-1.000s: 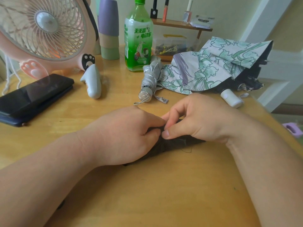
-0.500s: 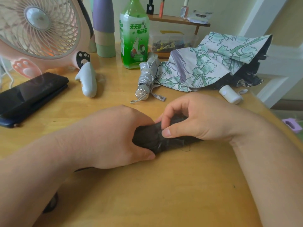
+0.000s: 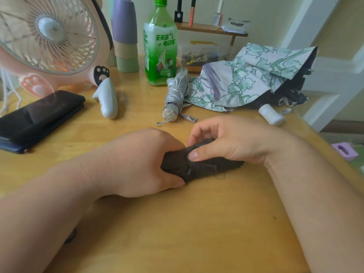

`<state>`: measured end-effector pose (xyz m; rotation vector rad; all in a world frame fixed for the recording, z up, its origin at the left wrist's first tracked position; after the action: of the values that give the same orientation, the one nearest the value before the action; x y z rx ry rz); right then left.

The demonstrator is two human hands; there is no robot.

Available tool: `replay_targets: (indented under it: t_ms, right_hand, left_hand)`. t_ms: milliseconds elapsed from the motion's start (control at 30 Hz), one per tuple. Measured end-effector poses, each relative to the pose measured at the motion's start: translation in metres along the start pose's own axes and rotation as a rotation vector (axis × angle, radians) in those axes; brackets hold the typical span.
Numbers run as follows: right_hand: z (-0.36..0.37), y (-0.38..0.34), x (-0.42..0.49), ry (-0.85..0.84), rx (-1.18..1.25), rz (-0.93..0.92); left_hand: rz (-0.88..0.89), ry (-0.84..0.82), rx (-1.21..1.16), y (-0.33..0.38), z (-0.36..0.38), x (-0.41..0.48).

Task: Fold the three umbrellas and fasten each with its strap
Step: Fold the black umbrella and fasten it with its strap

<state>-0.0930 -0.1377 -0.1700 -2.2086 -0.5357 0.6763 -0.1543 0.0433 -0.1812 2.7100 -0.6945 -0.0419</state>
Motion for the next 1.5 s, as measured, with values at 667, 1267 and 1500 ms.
replay_targets:
  t_ms: [667, 1267, 1500]
  right_hand:
    - [-0.007, 0.009, 0.001, 0.007, -0.06, -0.119]
    - [-0.007, 0.008, 0.016, 0.62, 0.759, -0.058]
    - [0.031, -0.015, 0.01, 0.12, 0.875, -0.11]
  left_hand:
    - [-0.092, -0.026, -0.099, -0.002, -0.002, 0.001]
    - [-0.321, 0.207, -1.601, -0.009, -0.003, 0.011]
    - [-0.315, 0.315, -1.87, -0.012, 0.008, 0.018]
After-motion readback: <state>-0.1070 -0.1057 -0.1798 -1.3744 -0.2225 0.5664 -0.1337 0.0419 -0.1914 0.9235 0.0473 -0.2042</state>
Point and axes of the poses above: each hand's wrist, its own x-axis towards the middle knuckle, its own z-axis out of the palm, y = z × x, the point moved 2 cm from there along x, towards the middle knuckle, and after that the axes turned 4 degrees about z, right-handed, at the moved point
